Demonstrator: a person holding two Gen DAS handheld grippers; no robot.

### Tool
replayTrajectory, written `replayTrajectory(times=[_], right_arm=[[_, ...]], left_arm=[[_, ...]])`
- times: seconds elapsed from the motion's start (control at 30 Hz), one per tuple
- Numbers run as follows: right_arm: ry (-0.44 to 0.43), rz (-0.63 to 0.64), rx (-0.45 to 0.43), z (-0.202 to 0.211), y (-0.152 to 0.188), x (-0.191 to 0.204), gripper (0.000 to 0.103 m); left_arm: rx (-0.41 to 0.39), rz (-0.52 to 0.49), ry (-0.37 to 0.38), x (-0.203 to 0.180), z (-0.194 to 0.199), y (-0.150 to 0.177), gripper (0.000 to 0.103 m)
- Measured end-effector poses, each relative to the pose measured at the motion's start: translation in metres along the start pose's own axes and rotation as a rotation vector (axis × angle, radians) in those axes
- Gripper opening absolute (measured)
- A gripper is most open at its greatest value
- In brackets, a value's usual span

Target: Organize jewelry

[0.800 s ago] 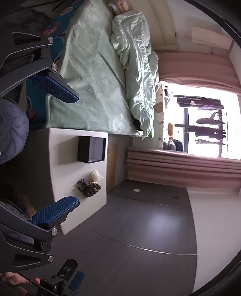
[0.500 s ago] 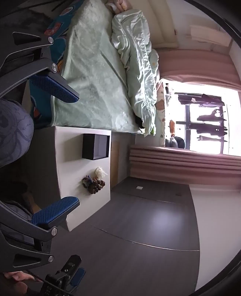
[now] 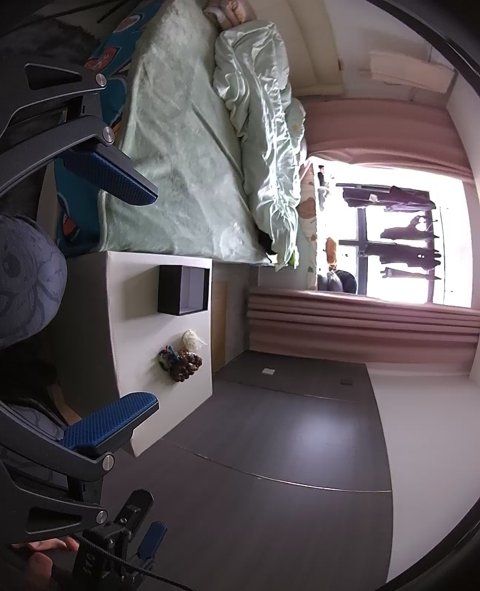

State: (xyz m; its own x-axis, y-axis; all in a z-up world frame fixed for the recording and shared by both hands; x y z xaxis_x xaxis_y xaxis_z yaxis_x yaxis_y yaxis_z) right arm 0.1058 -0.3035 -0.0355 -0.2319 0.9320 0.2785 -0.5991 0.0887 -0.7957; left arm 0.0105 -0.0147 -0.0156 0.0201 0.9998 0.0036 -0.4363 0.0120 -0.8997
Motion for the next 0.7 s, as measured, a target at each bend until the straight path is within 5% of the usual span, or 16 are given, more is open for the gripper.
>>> replayTrajectory(times=[0.7], right_arm=[[-0.025, -0.002, 0.003, 0.011, 0.003, 0.013, 0.102]], left_arm=[[-0.046, 0.005, -0.009, -0.003, 0.026, 0.004, 0.101]])
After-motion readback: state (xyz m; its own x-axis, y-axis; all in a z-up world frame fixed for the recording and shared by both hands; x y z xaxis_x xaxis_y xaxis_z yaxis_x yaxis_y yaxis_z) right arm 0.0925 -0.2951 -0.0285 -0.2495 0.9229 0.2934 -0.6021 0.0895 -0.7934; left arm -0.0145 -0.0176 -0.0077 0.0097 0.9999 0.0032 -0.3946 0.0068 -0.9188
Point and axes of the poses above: each gripper's, at about its wrist camera, not at the fingertips, and z roughly against the way its jaws point, x to its left, y to its underside, the point moved 6 cm from there along -z, roughly the way its jaws point, and after that the axes turned 6 degrees about -z, right-handed, at the moved point
